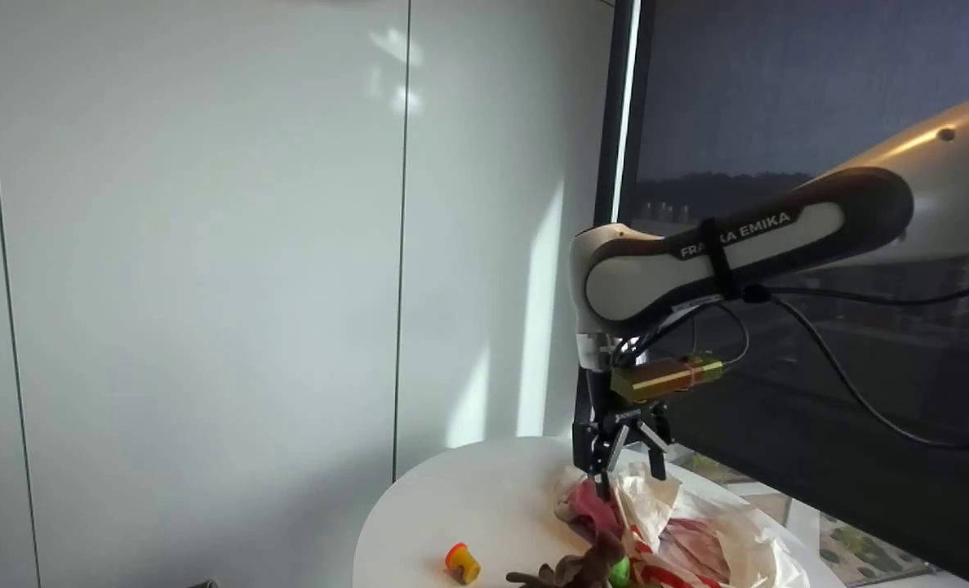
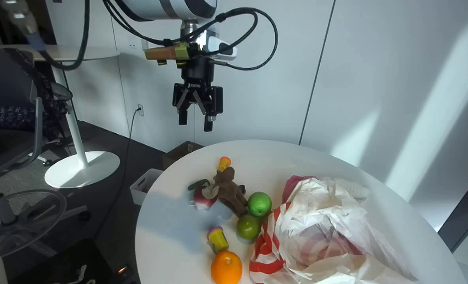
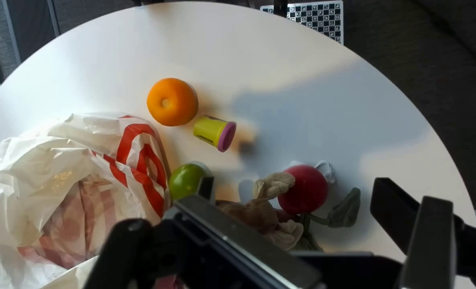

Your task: Put the moose to, the turnip plushie, the pear and the apple in the plastic

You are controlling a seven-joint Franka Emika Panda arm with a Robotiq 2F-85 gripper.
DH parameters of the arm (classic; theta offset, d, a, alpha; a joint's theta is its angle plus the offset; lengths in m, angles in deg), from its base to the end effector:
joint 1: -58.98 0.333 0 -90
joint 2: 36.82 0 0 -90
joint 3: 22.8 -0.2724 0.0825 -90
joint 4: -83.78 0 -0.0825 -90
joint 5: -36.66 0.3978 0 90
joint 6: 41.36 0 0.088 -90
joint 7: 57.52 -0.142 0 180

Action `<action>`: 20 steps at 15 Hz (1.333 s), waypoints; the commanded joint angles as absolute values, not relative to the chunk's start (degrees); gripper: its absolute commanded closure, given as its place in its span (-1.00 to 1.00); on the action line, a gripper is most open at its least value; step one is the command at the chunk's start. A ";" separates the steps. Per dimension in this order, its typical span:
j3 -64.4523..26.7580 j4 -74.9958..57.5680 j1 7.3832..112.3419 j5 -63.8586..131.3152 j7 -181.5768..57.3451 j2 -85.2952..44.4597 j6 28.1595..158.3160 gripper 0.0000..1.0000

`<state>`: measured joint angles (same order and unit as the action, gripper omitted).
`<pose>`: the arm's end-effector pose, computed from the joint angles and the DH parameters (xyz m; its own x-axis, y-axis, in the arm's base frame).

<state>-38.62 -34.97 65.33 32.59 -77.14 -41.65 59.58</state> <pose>0.4759 0.1848 0.3662 0.9815 0.0463 -0.1857 0.0766 -0.9843 0.1593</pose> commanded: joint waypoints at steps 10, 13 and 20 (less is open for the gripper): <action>-31.28 -32.50 66.05 33.25 -67.06 -21.64 73.00 -1.00; -30.67 -31.28 66.41 31.07 -65.70 -18.73 74.02 -1.00; -30.34 -27.02 67.66 27.43 -61.76 -14.64 72.47 -0.50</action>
